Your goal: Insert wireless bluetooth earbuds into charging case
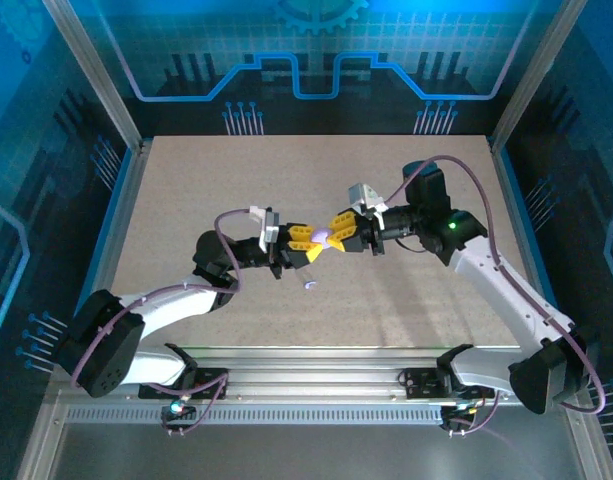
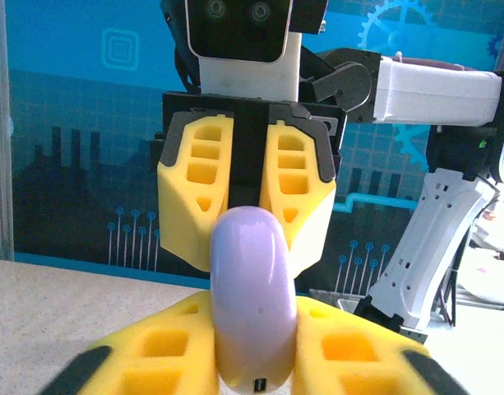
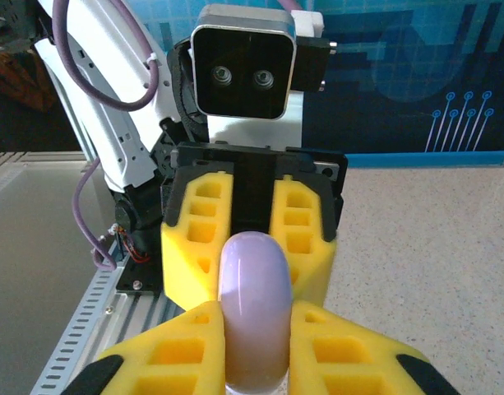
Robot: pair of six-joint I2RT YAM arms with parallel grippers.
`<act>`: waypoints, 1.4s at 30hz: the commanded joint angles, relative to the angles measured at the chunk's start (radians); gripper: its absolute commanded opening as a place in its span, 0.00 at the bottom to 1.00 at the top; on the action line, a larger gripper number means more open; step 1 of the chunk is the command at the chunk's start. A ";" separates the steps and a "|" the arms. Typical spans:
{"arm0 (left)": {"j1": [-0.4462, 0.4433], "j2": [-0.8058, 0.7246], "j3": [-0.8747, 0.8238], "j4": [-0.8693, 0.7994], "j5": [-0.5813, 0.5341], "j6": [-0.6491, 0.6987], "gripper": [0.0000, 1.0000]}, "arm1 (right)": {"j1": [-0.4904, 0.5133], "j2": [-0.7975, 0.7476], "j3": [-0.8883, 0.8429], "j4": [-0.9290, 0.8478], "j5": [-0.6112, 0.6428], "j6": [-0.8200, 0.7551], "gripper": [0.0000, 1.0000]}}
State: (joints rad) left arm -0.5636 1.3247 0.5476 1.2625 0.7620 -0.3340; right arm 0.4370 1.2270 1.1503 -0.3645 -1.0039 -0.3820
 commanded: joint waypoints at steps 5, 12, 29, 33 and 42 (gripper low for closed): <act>-0.007 -0.099 0.005 -0.221 -0.030 0.206 0.54 | 0.004 -0.021 0.104 -0.269 0.113 -0.168 0.15; -0.007 -0.228 0.099 -0.817 -0.043 0.582 0.64 | 0.117 -0.067 0.168 -0.501 0.484 -0.376 0.15; -0.066 -0.246 0.195 -1.216 -0.104 0.905 0.64 | 0.324 0.022 0.228 -0.545 0.728 -0.480 0.15; -0.089 -0.235 0.181 -1.175 -0.095 0.878 0.59 | 0.327 0.036 0.227 -0.531 0.703 -0.485 0.15; -0.106 -0.225 0.165 -1.108 -0.143 0.844 0.58 | 0.340 0.048 0.223 -0.531 0.635 -0.482 0.15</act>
State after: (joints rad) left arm -0.6613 1.0908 0.7124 0.1040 0.6468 0.5259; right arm 0.7563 1.2675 1.3487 -0.8974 -0.3145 -0.8581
